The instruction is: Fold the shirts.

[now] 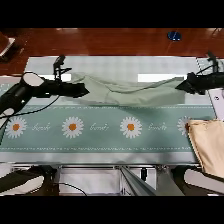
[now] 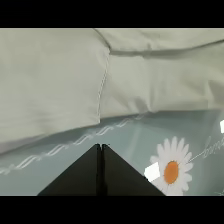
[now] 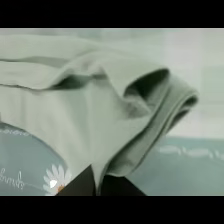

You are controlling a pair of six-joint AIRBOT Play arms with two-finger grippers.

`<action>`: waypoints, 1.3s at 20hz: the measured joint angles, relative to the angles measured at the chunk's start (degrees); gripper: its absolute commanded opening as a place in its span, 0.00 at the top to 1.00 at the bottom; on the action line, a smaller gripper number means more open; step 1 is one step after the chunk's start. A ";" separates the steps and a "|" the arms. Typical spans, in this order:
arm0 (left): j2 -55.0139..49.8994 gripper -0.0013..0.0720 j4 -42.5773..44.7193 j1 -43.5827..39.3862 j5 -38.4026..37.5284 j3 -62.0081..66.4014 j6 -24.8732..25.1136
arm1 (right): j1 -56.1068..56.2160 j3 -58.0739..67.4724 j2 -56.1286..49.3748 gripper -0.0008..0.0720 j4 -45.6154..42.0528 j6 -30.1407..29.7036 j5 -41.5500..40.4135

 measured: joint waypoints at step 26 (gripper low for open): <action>-31.69 0.96 8.26 -22.25 -17.09 46.31 -20.33 | 2.95 -11.67 32.44 0.96 4.13 6.29 0.70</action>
